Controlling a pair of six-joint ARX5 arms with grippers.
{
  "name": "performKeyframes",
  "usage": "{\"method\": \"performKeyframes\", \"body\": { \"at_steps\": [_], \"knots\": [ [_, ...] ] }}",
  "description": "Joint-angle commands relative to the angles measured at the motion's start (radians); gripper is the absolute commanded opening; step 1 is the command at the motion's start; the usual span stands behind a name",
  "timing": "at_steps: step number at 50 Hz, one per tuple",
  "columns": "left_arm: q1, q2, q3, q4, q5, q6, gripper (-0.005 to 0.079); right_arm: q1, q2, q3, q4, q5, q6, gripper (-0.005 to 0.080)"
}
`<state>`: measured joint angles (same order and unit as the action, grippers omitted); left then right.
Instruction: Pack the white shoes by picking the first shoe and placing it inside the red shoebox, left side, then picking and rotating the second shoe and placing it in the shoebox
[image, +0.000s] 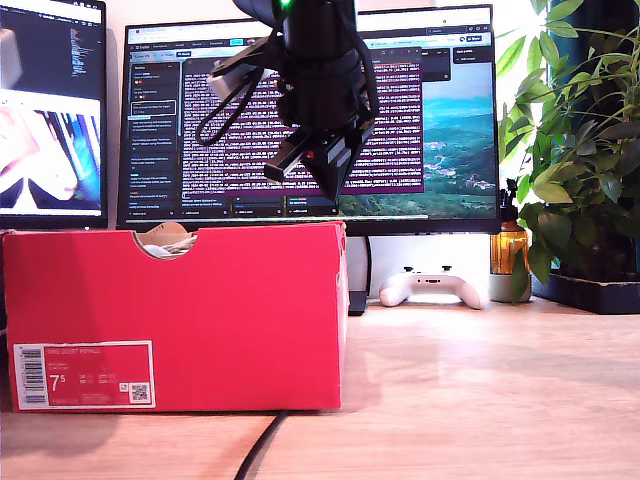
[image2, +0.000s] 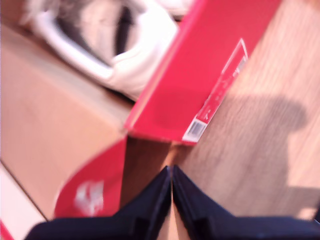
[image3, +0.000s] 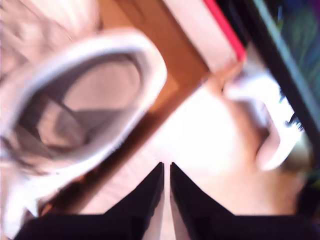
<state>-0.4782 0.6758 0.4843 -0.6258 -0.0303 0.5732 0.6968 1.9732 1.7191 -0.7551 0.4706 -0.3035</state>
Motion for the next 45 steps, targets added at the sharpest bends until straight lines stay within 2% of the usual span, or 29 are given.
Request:
{"method": "performKeyframes", "body": {
  "at_steps": [1, 5, 12, 25, 36, 45],
  "knots": [
    [-0.003, -0.032, -0.004, 0.003, 0.008, -0.031, -0.0021, -0.023, -0.034, 0.005, -0.015, -0.027, 0.033, -0.0008],
    [-0.003, -0.07, -0.004, 0.016, 0.015, -0.053, -0.0021, -0.048, -0.041, 0.005, -0.04, -0.063, 0.048, -0.0008],
    [-0.003, -0.111, -0.004, 0.068, 0.029, -0.158, -0.0021, -0.098, -0.058, 0.005, -0.068, -0.134, 0.1, -0.0008],
    [-0.002, -0.096, -0.004, 0.216, 0.06, -0.339, -0.0021, -0.178, -0.092, 0.003, -0.121, -0.184, 0.151, -0.0008],
    [-0.002, -0.072, -0.004, 0.346, 0.083, -0.372, -0.0021, -0.228, -0.129, -0.045, -0.116, -0.206, 0.177, -0.0008],
    [-0.001, -0.066, -0.004, 0.375, 0.083, -0.372, -0.0021, -0.262, -0.229, -0.229, 0.007, -0.207, 0.178, -0.0008]
  ]
}}
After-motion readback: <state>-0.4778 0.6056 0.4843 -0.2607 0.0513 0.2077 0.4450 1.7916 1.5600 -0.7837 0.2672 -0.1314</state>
